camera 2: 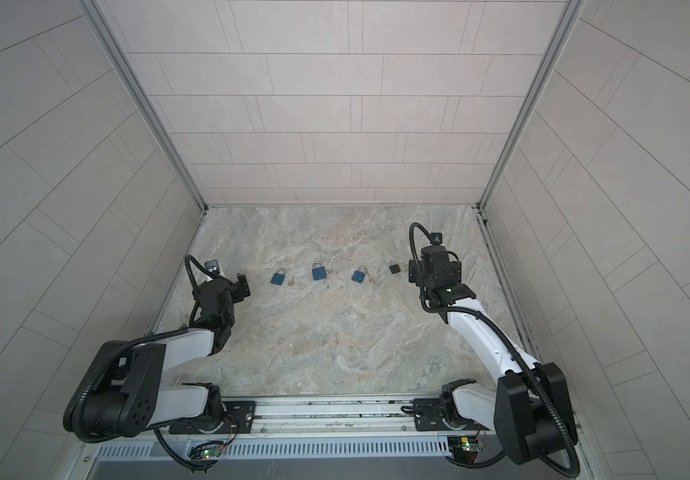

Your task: Lock with the key

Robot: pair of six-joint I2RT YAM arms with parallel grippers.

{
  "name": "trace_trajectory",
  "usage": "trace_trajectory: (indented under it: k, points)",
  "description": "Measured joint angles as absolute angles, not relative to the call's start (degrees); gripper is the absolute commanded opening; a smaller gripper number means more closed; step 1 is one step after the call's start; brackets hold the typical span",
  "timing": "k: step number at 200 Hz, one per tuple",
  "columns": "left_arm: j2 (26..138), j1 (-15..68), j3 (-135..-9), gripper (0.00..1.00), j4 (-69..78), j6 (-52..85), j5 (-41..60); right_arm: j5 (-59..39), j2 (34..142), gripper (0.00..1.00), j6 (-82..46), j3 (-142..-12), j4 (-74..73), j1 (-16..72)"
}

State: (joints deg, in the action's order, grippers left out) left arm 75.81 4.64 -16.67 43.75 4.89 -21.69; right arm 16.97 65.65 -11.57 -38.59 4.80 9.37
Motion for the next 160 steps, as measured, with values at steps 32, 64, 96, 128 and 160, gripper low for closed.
trace_trajectory:
  k: [32,64,96,128,160]
  points:
    - [78.3,4.6,-16.2,1.0,50.2,3.6,-21.5,20.2,62.2,1.0,-10.0,-26.7,-7.2,6.9]
    - [89.9,4.7,-12.3,1.0,63.9,2.3,-20.3,17.5,66.4,1.0,-9.8,-20.5,-18.6,1.1]
    - [92.5,4.9,-11.2,1.0,68.4,1.5,-19.6,10.7,70.8,1.0,-8.2,-17.9,-29.0,-0.1]
    - [92.5,4.9,-11.2,1.0,72.2,1.5,-19.8,6.4,74.9,1.0,-7.6,-17.7,-38.2,-1.5]
    - [92.5,4.9,-11.5,1.0,72.4,1.5,-20.0,5.1,79.7,1.0,-7.2,-18.0,-42.8,-1.6]
